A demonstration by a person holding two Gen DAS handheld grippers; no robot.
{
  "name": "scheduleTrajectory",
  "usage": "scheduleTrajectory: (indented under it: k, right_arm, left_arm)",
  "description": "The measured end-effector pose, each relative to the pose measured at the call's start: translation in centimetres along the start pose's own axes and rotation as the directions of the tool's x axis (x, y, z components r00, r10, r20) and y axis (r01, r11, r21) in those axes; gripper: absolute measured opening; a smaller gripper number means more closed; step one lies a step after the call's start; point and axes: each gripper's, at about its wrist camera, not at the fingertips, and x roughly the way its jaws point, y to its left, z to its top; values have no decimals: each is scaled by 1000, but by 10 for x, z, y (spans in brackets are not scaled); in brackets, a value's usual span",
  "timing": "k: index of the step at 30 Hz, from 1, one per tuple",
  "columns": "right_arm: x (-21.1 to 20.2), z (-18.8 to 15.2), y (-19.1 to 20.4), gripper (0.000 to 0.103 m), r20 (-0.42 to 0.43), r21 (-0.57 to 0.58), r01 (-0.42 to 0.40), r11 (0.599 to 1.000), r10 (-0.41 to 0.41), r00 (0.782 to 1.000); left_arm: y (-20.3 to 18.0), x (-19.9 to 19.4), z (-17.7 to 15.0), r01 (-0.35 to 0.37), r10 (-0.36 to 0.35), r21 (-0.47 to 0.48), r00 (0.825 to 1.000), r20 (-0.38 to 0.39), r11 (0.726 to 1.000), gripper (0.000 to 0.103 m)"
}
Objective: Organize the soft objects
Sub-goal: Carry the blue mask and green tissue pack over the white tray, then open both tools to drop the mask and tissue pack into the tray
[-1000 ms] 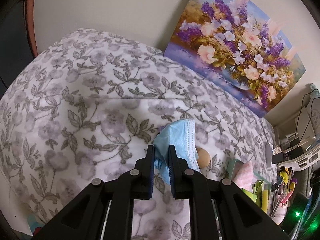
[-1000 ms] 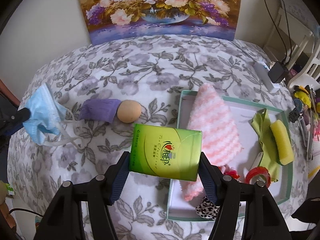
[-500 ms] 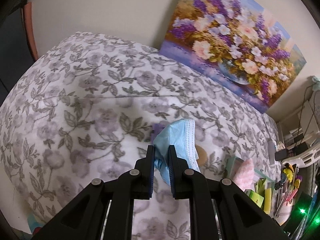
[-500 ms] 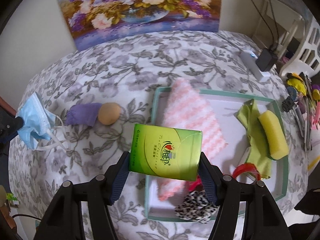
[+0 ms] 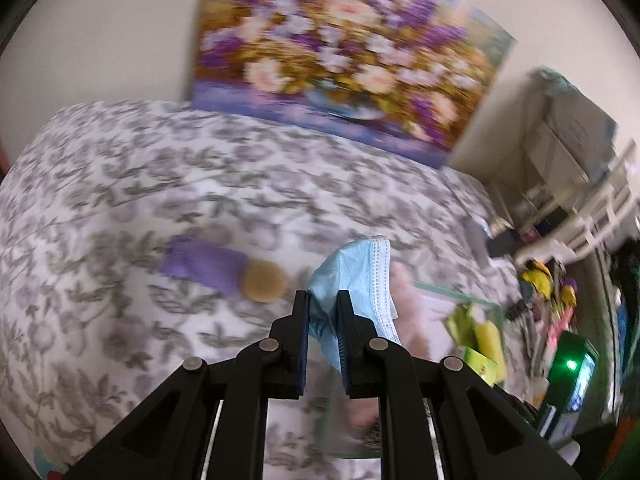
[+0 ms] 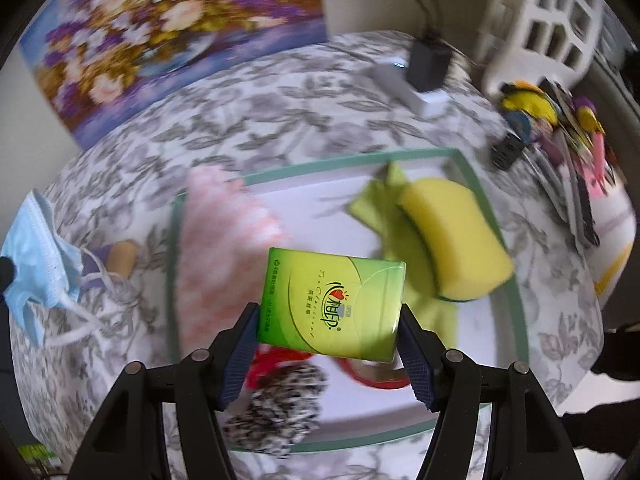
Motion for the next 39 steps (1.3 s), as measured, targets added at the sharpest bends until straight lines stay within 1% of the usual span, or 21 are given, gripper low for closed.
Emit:
scheduleTrajectory:
  k: [5,9,12,14,18,21,23,25,27,30,33,36,38,39]
  right_arm:
    - [6,3,-28,69,-12,49,11,999,-10,1000]
    - [12,2,-42,69,-22,80,14,997,-13,1000]
    - [17,2,-44,69,-27,84,8,996,-6,1000]
    - [21,1,-44,69,-36,79,3,997,0,999]
    - [27,1,-40,69,-45,63,4,998,-1,999]
    - [28,1,-38,69,-49,58,3,998,0,999]
    - [27,1,-38,69,-46,52,1,999,1,999]
    - [25,2,-36,70,-41,45,3,999,-1,999]
    - [23,2,-34,70,-34,36,6,999,-5,999]
    - [22,2,-32,77,-26,26,13,1000,-13,1000]
    - [22,2,-31,78,-29,19,17,1000,-17,999]
    - [24,1,-30,83,-34,12,19,1000,-18,999]
    - [25,1,-29,86,-34,8,22,1000,-21,999]
    - [25,0,-29,88,-34,5,24,1000,-23,999]
  left_arm:
    - [-37,15,-12,92,-90,58,995,-47,994,13]
    - [-59,42,-24,127,-116,92,987,-112,988,13]
    - [-72,67,-34,117,-97,133,984,-152,984,14]
    - [-74,81,-40,110,-84,140,980,-182,984,14]
    - [-67,109,-49,93,-63,111,966,-249,989,14]
    - [-63,115,-50,83,-55,96,962,-269,992,14]
    - [-60,114,-48,93,-67,81,959,-274,992,18]
    - [-60,109,-45,95,-70,81,961,-267,992,33]
    - [-60,104,-42,90,-64,90,964,-258,992,41]
    - [-59,97,-37,87,-62,90,967,-247,992,45]
    - [-56,94,-33,78,-55,85,970,-239,993,52]
    - [-49,92,-29,45,-26,77,973,-231,996,53]
    - [-43,94,-28,16,1,70,973,-232,997,65]
    - [-38,96,-28,-6,20,62,972,-234,998,78]
